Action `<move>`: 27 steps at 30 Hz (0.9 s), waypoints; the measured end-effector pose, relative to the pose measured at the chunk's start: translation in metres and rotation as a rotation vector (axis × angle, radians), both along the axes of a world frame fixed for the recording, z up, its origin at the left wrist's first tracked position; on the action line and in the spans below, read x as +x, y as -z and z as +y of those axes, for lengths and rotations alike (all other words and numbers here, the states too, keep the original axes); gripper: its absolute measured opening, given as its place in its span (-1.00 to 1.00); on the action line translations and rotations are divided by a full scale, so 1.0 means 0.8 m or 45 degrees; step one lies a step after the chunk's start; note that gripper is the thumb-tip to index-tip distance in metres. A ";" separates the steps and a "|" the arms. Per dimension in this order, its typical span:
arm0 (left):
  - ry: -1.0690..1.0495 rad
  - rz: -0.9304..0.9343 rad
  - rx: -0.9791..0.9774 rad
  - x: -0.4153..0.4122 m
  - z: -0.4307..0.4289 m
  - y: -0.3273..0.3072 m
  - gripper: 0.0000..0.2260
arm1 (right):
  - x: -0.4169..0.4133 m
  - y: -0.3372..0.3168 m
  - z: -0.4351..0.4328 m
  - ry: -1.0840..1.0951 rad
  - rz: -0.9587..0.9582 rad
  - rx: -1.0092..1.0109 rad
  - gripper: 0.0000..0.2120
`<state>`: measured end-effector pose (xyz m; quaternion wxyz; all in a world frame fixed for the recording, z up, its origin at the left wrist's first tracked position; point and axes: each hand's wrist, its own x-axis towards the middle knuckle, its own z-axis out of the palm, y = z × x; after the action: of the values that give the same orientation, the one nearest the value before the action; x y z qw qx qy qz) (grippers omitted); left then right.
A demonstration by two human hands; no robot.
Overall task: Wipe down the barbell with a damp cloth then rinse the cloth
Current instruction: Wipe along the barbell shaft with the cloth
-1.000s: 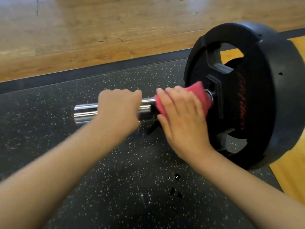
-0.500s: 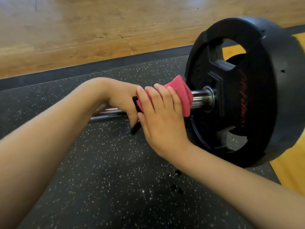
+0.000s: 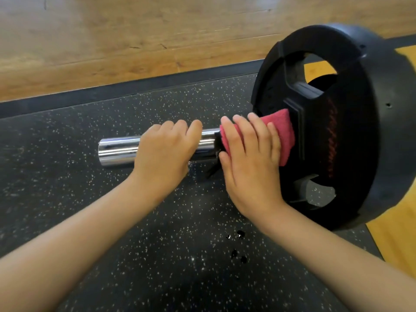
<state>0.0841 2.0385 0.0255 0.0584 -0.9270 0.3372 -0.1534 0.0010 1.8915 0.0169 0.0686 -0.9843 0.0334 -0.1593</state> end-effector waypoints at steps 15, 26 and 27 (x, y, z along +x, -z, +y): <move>-0.081 0.110 0.014 -0.002 -0.004 -0.004 -0.65 | 0.005 -0.002 -0.034 0.010 -0.008 -0.038 -0.51; 0.033 1.054 0.234 0.055 -0.008 -0.048 -0.75 | 0.012 0.001 0.034 -0.053 -0.010 0.061 -0.49; 0.047 1.263 0.250 0.067 -0.010 -0.058 -0.76 | 0.013 0.003 0.043 -0.095 -0.011 0.053 -0.48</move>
<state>0.1375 2.0306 0.0717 -0.0245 -0.8723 0.3535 0.3370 0.0112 1.9262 0.0149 0.0952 -0.9825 -0.0002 -0.1600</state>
